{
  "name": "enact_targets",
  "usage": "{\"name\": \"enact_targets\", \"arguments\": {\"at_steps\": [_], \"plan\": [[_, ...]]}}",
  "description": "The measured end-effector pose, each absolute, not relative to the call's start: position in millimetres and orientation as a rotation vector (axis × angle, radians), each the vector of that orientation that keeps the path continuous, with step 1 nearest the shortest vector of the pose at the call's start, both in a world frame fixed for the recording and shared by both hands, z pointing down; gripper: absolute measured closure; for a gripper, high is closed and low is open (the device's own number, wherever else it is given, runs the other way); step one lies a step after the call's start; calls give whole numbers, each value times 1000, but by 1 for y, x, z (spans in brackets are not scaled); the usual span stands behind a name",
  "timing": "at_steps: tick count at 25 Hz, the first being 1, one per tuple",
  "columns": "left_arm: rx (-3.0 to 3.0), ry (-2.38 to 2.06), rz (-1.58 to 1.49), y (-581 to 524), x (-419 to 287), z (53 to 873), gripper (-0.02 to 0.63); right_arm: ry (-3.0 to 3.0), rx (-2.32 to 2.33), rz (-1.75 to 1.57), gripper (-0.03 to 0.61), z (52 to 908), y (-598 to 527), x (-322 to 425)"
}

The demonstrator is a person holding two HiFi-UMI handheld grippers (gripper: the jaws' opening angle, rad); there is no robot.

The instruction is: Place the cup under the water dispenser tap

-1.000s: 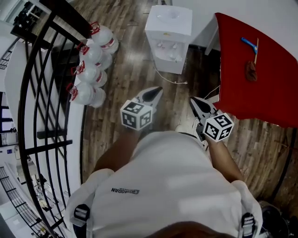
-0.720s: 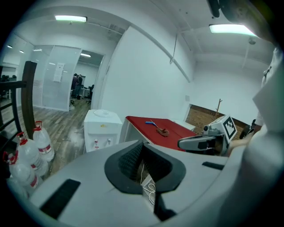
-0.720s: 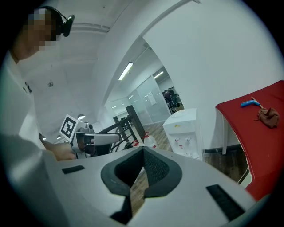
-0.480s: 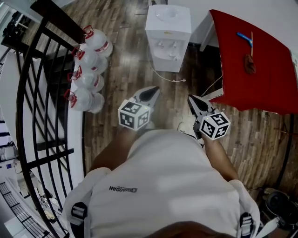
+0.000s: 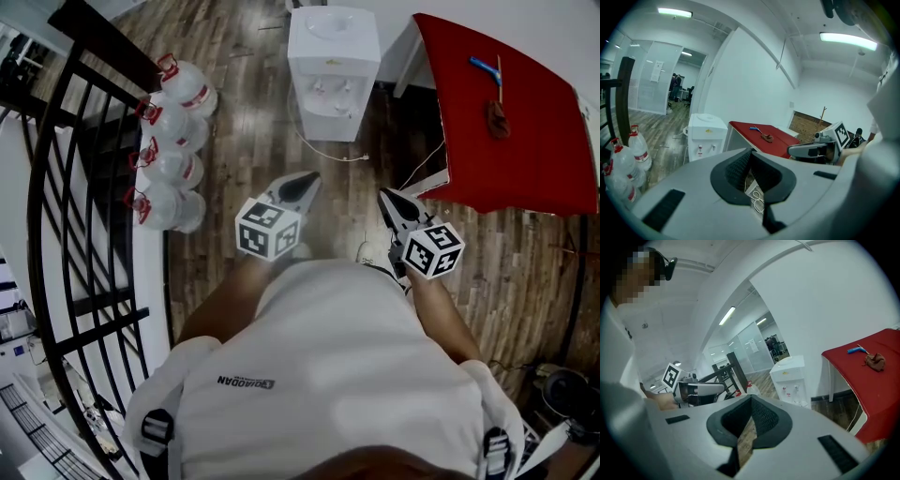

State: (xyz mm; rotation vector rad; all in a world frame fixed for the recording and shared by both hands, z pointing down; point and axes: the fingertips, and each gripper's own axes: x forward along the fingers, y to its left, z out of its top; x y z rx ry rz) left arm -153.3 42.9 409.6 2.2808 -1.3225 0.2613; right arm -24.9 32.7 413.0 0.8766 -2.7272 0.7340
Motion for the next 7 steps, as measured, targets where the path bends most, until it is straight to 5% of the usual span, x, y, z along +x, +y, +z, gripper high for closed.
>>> {"name": "enact_targets", "arguments": {"at_steps": [7], "plan": [[2293,-1312,251,39,-152,409,617,-2718,871,709,557,413,31,-29]]}}
